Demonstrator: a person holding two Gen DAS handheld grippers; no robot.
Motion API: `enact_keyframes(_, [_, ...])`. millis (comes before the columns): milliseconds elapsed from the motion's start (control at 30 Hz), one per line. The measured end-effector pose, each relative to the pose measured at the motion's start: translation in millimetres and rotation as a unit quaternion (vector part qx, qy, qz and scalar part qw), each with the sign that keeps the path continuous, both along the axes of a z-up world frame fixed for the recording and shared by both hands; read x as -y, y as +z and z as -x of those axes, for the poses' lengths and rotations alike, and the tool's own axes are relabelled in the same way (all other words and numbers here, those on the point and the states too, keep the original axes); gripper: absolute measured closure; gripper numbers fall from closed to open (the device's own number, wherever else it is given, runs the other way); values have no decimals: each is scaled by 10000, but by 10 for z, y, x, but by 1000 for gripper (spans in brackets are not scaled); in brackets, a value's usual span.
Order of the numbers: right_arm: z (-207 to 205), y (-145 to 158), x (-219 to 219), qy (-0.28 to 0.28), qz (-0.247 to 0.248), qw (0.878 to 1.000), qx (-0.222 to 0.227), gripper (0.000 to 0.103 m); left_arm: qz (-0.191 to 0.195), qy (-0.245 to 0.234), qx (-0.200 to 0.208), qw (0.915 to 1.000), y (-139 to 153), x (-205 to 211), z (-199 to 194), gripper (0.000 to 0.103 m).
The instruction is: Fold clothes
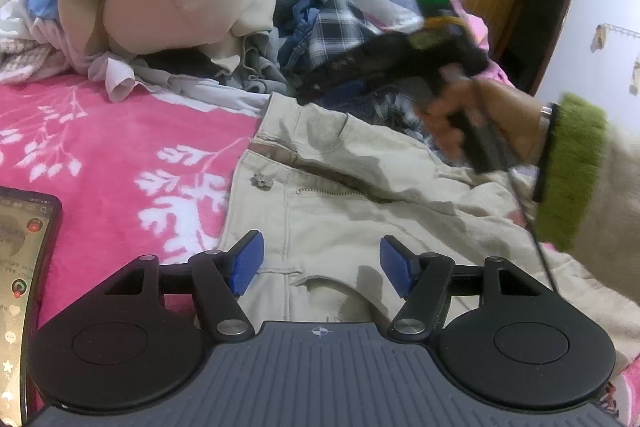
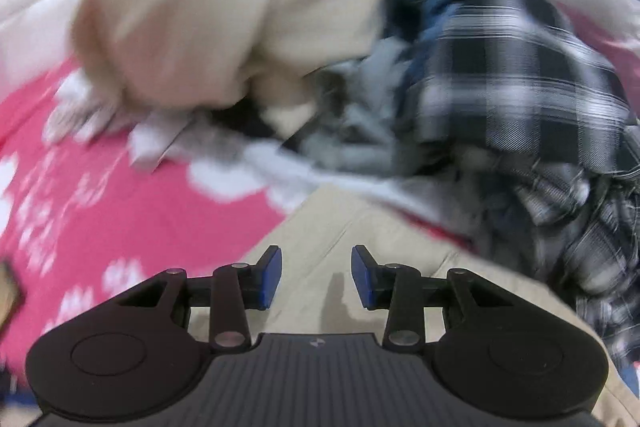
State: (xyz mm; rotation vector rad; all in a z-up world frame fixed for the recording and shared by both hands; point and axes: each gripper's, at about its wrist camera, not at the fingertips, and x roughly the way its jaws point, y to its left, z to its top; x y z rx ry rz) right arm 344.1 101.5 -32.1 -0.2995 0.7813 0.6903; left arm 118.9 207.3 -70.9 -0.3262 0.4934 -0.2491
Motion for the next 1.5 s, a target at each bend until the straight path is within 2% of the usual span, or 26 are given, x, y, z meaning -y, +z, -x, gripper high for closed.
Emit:
enact_keyframes(67, [-186,-124,-68,-199,-8,9997,-130,62,-14,-3,1,10000,-4,3,0,38])
enact_keyframes(133, [-337,-405,-155,-312,175,9984,-431,61,-9,-9,-2,10000,-9,1,-6,38])
enact_keyframes(200, [-334,-532,-145,-418,25,9986,-334,58,19,-22,-8,10000,-17,-11,-16,37])
enact_keyframes(367, [-208,-225,186,-779,-498,9949,-408,59,101,-37,3,9999,-29,-33,-12,37])
enact_keyframes(567, [401,377,1280,-1463,-1650,9745,-408,59,143,-10,25,9999,-31,-32,-17,37])
enact_keyframes(700, [1061,487,2165,-2253,-1907,9542,-487,58,134,28,65,9999,-26,-33,-6,38])
enact_keyframes(800, [1588,457,2827,-2981,-1909,9338,-523,58,125,114,168,9997,-10,-32,22,37])
enact_keyframes(900, [2003,314,3452,-3711,-2060,9025,-735,58,133,259,357,9989,22,-42,75,35])
enact_keyframes(1033, [2379,81,4058,-4338,-2644,8562,-938,58,234,469,549,9971,120,-43,150,31])
enact_keyframes(1133, [2480,11,4324,-4441,-2954,8406,-941,58,258,579,535,9966,276,31,166,31])
enact_keyframes(1300, [2459,-61,4483,-4258,-3213,8412,-882,58,-181,494,661,9964,636,414,102,30])
enact_keyframes(1500, [2351,-99,4479,-3897,-3401,8528,-726,58,-609,217,479,9968,879,1087,-368,29])
